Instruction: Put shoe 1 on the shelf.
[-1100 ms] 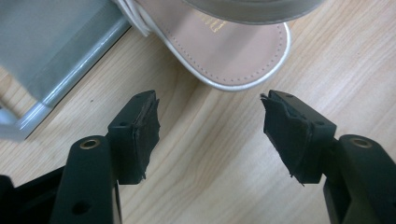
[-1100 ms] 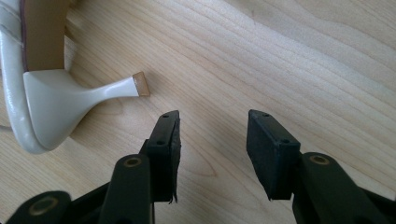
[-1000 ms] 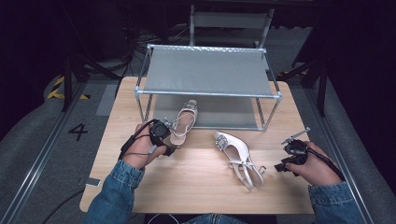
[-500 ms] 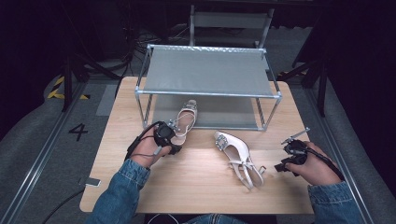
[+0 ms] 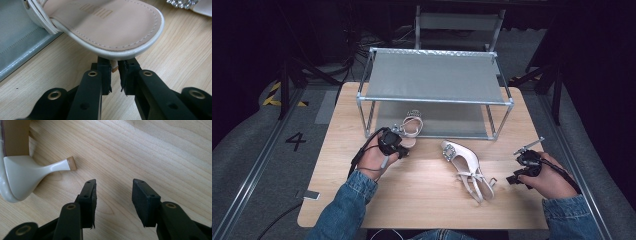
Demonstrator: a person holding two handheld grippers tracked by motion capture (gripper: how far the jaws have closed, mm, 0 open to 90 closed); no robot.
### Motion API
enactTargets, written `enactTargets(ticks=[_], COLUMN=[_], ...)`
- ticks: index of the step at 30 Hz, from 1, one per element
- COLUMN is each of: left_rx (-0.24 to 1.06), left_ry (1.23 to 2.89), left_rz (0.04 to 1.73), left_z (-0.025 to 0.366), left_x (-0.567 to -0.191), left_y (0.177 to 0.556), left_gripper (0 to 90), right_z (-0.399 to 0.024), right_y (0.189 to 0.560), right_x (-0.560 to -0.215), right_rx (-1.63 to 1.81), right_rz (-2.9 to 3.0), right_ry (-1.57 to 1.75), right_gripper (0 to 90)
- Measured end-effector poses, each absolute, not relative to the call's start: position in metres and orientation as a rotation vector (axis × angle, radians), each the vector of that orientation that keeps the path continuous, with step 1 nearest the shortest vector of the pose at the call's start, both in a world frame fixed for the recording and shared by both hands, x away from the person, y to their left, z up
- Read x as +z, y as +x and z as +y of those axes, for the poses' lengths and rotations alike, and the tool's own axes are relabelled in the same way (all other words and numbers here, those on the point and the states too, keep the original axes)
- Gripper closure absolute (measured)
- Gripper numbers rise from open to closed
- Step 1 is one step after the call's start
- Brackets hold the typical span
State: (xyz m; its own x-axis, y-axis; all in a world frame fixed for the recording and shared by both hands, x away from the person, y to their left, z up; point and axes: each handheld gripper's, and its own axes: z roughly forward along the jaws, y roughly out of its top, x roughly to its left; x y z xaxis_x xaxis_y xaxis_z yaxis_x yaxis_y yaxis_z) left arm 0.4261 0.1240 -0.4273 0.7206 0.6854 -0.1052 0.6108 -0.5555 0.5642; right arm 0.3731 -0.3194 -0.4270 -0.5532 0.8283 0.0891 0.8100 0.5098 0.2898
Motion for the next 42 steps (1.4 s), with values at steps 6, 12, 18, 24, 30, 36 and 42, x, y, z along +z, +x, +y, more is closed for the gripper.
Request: enactTargets(ticks=[6,12,18,24,30,36,42], left_rx=[0.161,0.204,0.208,0.251,0.273,0.289,0.313], left_ry=[2.302,2.244,2.134,2.102,2.069,2.048,2.069], left_rz=[0.984,0.992,0.992,0.986,0.991,0.989,0.994], left_z=[0.118,0.114,0.108,0.103,0.101,0.102,0.101], left_x=[-0.425,-0.421,-0.427,-0.431,-0.433,-0.443,-0.456], left_y=[0.429,0.436,0.455,0.467,0.479,0.496,0.507], left_gripper=[80.4,80.5,80.5,80.4,80.2,80.0,79.9], right_z=[-0.323,-0.326,-0.328,-0.330,-0.334,-0.339,-0.340], right_y=[0.370,0.369,0.366,0.362,0.357,0.352,0.348], right_x=[-0.427,-0.428,-0.428,-0.423,-0.424,-0.424,-0.426], right_rx=[0.461,0.465,0.471,0.513,0.525,0.526,0.517], right_rz=[2.666,2.654,2.647,2.601,2.584,2.563,2.555], right_ry=[1.470,1.484,1.465,1.449,1.463,1.490,1.502], right_gripper=[56.1,56.3,57.7,58.8,58.7,58.6,57.7])
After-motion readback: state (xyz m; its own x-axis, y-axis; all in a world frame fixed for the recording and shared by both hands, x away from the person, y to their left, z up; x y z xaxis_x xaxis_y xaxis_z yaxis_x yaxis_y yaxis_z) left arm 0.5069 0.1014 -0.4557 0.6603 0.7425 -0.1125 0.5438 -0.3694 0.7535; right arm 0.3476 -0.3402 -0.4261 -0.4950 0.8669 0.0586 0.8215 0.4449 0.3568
